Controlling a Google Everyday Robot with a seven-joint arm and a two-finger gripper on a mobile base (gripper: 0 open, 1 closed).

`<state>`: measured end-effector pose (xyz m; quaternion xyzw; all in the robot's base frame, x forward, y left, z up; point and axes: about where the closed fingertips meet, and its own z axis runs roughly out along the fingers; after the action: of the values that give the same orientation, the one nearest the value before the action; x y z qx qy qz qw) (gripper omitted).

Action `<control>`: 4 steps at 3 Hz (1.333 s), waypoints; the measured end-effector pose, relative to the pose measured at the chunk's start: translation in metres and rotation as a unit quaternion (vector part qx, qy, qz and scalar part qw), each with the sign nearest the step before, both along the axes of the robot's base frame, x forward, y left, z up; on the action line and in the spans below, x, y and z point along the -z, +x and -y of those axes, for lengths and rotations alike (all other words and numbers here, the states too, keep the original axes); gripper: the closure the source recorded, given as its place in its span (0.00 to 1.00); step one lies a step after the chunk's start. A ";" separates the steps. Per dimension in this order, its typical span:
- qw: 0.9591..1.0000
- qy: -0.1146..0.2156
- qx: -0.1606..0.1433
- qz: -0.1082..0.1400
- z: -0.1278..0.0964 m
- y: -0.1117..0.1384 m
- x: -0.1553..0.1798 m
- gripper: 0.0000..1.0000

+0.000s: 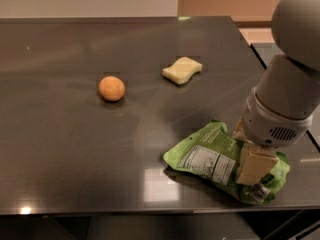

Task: Move green rice chip bag near orange

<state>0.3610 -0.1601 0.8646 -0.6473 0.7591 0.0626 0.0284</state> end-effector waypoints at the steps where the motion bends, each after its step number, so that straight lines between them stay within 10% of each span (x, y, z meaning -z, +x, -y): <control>1: 1.000 0.000 -0.020 0.021 -0.018 0.016 -0.013 1.00; 4: 0.994 0.008 -0.081 0.070 -0.086 0.082 -0.039 1.00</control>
Offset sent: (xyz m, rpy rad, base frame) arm 0.0605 0.0656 0.0423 0.0055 -0.1295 0.1429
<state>0.4433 -0.0737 0.9032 -0.7094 0.6996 0.0255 0.0819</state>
